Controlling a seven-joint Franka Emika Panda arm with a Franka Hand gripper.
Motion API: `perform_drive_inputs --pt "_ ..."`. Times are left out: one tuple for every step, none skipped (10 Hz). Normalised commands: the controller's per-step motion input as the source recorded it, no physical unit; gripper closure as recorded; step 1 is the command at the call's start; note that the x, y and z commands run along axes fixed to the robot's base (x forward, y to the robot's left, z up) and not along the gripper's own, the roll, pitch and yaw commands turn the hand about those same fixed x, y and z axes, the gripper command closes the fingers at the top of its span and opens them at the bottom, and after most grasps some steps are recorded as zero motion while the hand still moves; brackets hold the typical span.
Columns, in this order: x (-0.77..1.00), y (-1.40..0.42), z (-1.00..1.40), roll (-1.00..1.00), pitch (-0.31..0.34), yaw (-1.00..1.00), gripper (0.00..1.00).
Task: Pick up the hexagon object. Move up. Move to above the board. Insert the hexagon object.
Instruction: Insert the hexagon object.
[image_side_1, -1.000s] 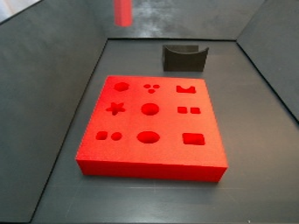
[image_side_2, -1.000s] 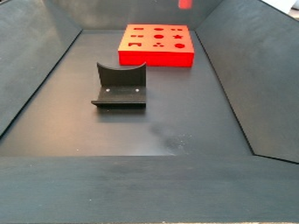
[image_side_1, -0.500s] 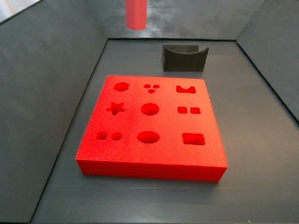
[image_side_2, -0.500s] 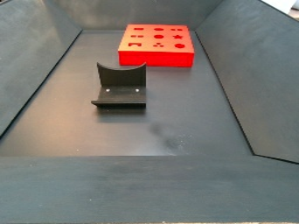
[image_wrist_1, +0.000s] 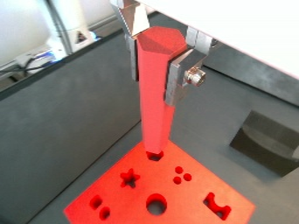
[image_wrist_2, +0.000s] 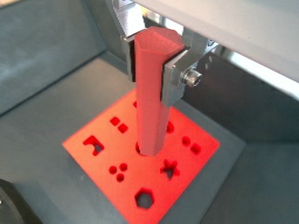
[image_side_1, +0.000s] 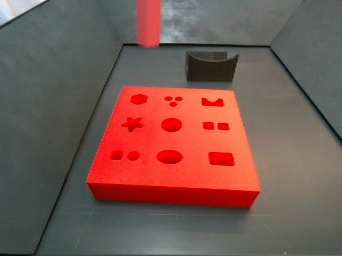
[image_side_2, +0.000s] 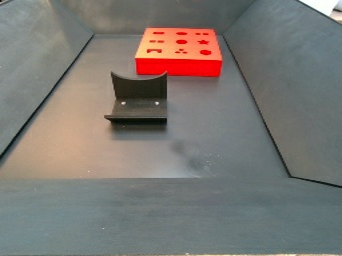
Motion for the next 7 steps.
perform_drive_inputs --pt "-0.19 0.43 -0.78 -0.13 -0.087 -0.37 1.0" --pt "0.0 0.47 -0.7 -0.15 -0.119 -0.22 1.0" --pt "0.06 0.38 -0.71 -0.14 -0.124 -0.12 1.0" --pt "0.05 0.29 -0.68 -0.17 -0.141 -0.09 1.0" --pt "0.0 0.18 -0.59 -0.19 -0.21 -0.04 1.0" --pt "0.0 0.02 -0.57 -0.17 -0.257 0.0 1.0" --pt "-0.01 0.0 -0.62 -0.03 -0.233 0.0 1.0"
